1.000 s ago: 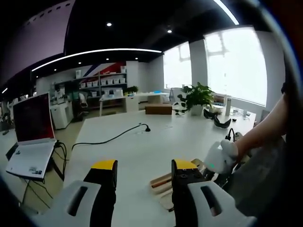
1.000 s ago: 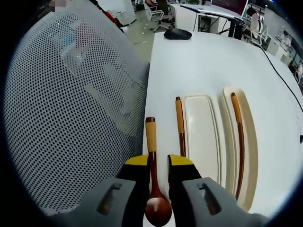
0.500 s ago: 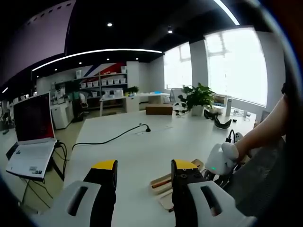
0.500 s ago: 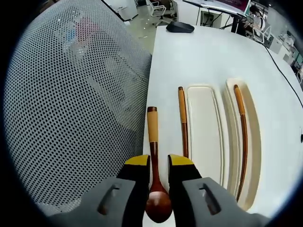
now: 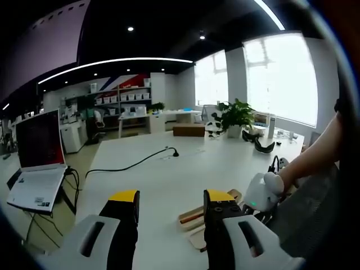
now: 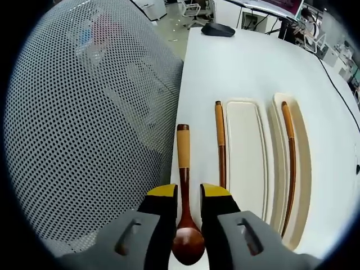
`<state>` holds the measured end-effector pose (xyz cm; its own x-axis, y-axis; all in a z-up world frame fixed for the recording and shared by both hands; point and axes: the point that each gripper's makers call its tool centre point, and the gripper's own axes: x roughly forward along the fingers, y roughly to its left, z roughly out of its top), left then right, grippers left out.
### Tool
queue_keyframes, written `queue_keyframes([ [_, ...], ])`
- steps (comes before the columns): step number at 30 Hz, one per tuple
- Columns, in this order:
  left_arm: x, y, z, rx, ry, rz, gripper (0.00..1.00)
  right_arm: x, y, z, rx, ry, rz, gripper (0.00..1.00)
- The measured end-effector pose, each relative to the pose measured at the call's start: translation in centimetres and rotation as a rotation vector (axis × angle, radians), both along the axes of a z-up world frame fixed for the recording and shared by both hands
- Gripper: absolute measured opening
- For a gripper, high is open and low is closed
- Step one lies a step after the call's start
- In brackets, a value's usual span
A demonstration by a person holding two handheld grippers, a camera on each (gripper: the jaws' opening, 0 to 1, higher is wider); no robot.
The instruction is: Arrange the utensils inside the cutlery case until each visible utensil rests in its matching compartment.
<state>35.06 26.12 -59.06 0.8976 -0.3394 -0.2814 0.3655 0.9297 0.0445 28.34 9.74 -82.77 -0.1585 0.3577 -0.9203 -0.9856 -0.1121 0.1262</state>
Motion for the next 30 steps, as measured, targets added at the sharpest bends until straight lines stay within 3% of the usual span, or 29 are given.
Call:
queue_keyframes([
  [12,-0.02,0.12,0.11,0.002,-0.005,0.008,0.46,0.00,-0.01,-0.28,-0.030,-0.067,0.077,0.09],
  [30,-0.07,-0.03,0.12,0.010,-0.006,-0.002,0.46,0.48,0.12,-0.36,-0.015,-0.092,0.063,0.03],
])
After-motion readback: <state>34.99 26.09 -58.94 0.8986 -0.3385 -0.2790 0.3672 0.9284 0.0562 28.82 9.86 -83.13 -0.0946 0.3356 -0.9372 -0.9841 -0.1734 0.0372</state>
